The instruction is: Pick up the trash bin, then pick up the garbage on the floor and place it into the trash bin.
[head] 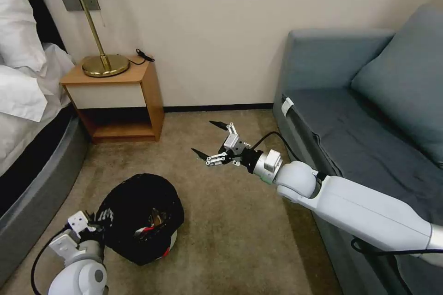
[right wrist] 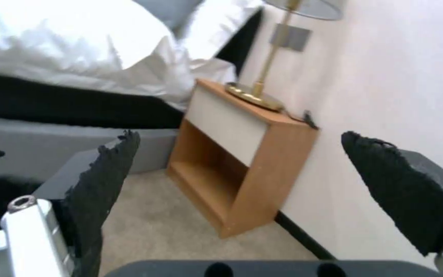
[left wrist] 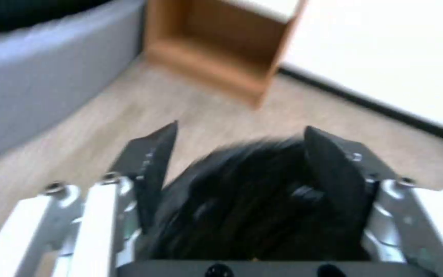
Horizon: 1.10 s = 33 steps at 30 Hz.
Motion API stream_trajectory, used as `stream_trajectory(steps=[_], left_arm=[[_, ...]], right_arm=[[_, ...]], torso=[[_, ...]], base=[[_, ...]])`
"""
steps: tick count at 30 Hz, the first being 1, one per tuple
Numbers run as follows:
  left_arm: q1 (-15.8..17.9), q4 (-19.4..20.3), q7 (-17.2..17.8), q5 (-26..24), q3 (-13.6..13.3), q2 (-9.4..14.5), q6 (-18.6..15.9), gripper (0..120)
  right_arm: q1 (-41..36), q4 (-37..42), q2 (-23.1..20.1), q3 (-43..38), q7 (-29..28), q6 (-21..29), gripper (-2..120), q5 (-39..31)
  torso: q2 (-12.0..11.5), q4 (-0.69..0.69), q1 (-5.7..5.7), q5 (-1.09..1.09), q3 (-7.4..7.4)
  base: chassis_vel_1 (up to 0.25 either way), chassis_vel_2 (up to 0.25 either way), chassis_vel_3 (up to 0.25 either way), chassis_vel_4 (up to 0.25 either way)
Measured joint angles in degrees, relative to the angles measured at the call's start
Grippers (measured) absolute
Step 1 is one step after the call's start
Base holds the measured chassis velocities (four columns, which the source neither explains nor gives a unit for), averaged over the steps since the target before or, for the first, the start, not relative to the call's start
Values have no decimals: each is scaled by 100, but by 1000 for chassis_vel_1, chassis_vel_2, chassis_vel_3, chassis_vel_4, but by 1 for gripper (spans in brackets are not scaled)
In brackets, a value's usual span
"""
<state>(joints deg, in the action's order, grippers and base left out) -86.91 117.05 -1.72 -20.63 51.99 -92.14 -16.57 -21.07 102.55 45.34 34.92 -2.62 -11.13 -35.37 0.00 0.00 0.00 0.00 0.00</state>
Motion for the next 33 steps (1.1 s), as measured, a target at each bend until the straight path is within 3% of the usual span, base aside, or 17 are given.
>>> stream_trajectory(steps=[6,12,17,21,27,33], left_arm=[[-172,290,-706,134,-59,75,350,97],[-349,583,-1071,175,-181,379,503,100],[-534,940,-1248,203,-335,599,513,100],[-634,1112,-1248,213,-469,776,513,100],[-679,1202,-1208,209,-605,872,511,100],[-678,1311,-1141,376,-845,926,511,100]], right_arm=[[-722,493,-232,-947,-454,324,100,-243],[-1376,1063,-513,-1702,-1046,599,100,-258],[-2154,1828,-546,-2641,-1855,1172,100,-329],[-3339,2550,-165,-3883,-2506,1804,100,-318],[-4262,2883,345,-4792,-2611,1901,100,137],[-5484,3081,1336,-5520,-2470,1684,100,1112]], torso=[[0,-1,0,1,0],[0,-1,0,1,-1],[0,0,0,-1,-1],[0,-1,0,1,-1],[0,1,0,0,-1],[0,-1,-1,0,-1]], base=[[0,0,0,0],[0,0,0,0],[0,0,0,0],[0,0,0,0],[0,0,0,0],[0,0,0,0]])
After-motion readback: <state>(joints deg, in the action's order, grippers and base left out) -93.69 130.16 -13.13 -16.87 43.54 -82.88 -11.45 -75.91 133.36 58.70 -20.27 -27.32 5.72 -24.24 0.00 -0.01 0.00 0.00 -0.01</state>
